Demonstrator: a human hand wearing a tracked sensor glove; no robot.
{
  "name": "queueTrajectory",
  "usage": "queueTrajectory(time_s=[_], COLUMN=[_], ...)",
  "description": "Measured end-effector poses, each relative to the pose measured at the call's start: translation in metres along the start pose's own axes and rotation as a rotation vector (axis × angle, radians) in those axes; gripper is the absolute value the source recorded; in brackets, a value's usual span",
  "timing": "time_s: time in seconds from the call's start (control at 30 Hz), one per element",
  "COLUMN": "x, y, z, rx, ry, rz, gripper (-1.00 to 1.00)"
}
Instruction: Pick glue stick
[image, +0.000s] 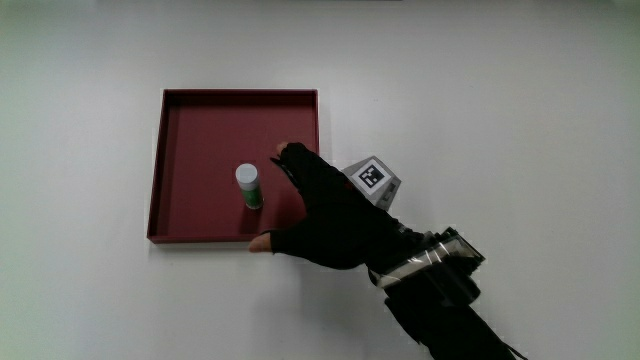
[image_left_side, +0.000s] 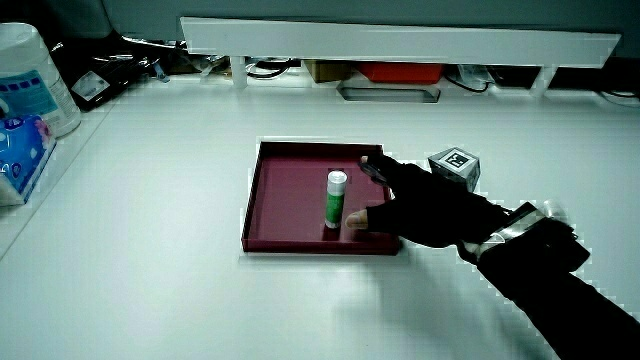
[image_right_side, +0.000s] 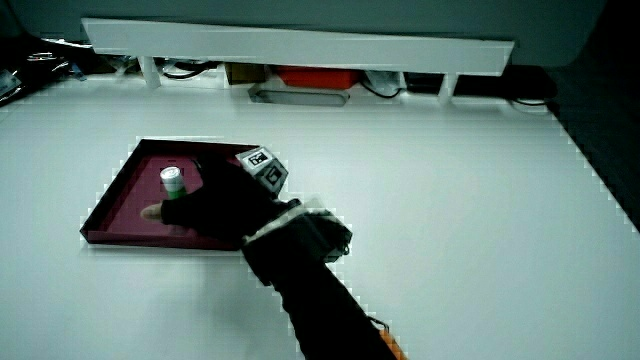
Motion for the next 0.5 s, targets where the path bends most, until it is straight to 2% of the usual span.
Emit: queueTrajectory(time_s=[0.03,0.07,0.2,0.3,0.4,0.43,0.5], x=[0.004,0.003,0.008,0.01,0.014,0.017,0.017], y=[0.005,0.007,0.017,0.024,0.03,0.032,0.035], z=[0.0,0.0,-0.003,-0.007,-0.01,-0.012,-0.015], rx=[0.01,0.011,0.021,0.027,0.042,0.042,0.039], ry=[-0.015,0.003,0.047,0.053,0.054,0.073,0.074], rz=[0.034,0.037,0.041,0.022,0.034,0.039,0.029], gripper=[0.0,0.0,0.0,0.0,0.0,0.0,0.0])
